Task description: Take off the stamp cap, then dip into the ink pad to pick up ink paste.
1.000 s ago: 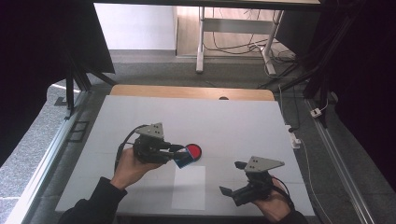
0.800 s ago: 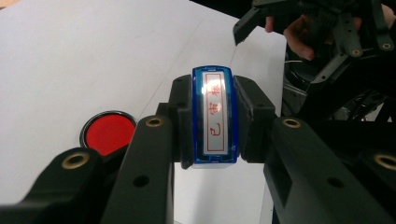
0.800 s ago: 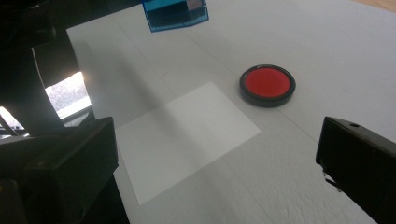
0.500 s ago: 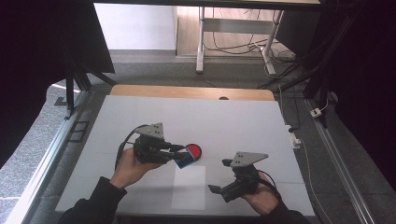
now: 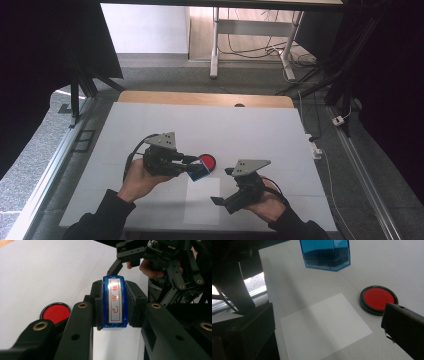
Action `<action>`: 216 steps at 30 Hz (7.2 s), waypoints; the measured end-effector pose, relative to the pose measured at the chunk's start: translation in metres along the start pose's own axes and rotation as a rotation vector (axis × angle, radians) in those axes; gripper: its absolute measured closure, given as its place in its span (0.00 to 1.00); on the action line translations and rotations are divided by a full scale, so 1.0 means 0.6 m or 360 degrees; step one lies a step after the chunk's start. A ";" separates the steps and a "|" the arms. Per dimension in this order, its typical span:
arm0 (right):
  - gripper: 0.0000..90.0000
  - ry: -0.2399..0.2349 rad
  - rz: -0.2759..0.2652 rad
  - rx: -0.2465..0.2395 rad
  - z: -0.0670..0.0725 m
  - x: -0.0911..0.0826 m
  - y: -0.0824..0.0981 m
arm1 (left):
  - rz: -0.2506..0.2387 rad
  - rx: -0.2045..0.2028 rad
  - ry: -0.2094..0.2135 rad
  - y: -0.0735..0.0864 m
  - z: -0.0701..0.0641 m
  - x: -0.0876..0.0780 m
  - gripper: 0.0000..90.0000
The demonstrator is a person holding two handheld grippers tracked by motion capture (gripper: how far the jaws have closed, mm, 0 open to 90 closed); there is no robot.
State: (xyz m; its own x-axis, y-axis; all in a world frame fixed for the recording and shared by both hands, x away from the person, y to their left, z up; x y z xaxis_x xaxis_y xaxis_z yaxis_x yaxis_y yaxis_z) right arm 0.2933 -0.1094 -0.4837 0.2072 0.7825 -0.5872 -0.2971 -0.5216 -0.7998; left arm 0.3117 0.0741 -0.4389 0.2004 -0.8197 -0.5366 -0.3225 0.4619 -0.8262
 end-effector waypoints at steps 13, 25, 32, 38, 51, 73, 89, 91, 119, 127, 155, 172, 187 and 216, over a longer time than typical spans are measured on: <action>0.00 -0.0163 0.0024 -0.0075 0.015 0.032 -0.024 | -0.0051 0.0082 0.0131 0.000 -0.014 0.000 0.79; 0.29 -0.0301 0.0029 -0.0078 0.015 0.046 -0.034 | -0.0068 0.0170 0.0228 0.002 -0.023 -0.001 0.79; 0.56 -0.0447 -0.0017 -0.0070 0.015 0.039 -0.036 | -0.0081 0.0237 0.0288 0.002 -0.029 0.001 0.79; 0.64 -0.0488 -0.0042 -0.0100 0.018 0.036 -0.039 | -0.0099 0.0276 0.0311 0.002 -0.032 0.001 0.79; 0.75 -0.0542 -0.0063 -0.0097 0.019 0.031 -0.040 | -0.0141 0.0327 0.0337 0.001 -0.034 -0.003 0.79; 0.77 -0.0579 0.0006 -0.0153 0.025 0.021 -0.044 | -0.0161 0.0333 0.0376 -0.002 -0.037 -0.005 0.79; 0.76 -0.0399 0.0007 -0.0195 0.016 0.019 -0.033 | -0.0134 0.0280 0.0256 -0.001 -0.028 -0.014 0.79; 0.76 -0.0349 0.0007 -0.0241 0.014 0.015 -0.030 | -0.0131 0.0272 0.0237 -0.001 -0.026 -0.015 0.79; 0.76 -0.0037 -0.0063 -0.0168 -0.005 -0.034 -0.004 | -0.0043 0.0192 0.0037 0.008 -0.006 -0.013 0.79; 0.76 0.0050 -0.0113 -0.0083 -0.016 -0.055 0.004 | -0.0034 0.0158 -0.0031 0.010 0.002 -0.014 0.79; 0.76 0.0297 -0.0105 0.0120 -0.048 -0.143 0.078 | -0.0023 0.0033 -0.0246 0.015 0.030 -0.022 0.78; 0.76 0.0501 -0.0088 0.0258 -0.063 -0.192 0.127 | -0.0027 0.0015 -0.0297 0.013 0.036 -0.026 0.78; 0.76 0.0554 -0.0077 0.0377 -0.066 -0.216 0.154 | -0.0020 -0.0010 -0.0311 0.015 0.044 -0.021 0.78; 0.76 0.0522 -0.0025 0.0397 -0.066 -0.213 0.164 | 0.0044 -0.0031 -0.0350 -0.004 0.079 0.016 0.79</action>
State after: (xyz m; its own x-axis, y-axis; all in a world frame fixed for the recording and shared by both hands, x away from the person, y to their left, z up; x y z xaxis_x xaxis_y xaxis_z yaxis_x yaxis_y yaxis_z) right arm 0.2746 -0.2740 -0.4923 0.4877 0.6184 -0.6162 -0.5002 -0.3805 -0.7778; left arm 0.3582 0.0812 -0.4505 0.3873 -0.7126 -0.5850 -0.3478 0.4747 -0.8085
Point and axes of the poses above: each handheld gripper's, and its own axes: x roughly forward along the jaws, y roughly out of its underside, z roughly to its left, the point moved 6 cm from there along x, roughly forward along the jaws, and after that the axes turned 2 degrees about -y, right-handed, at the moved point
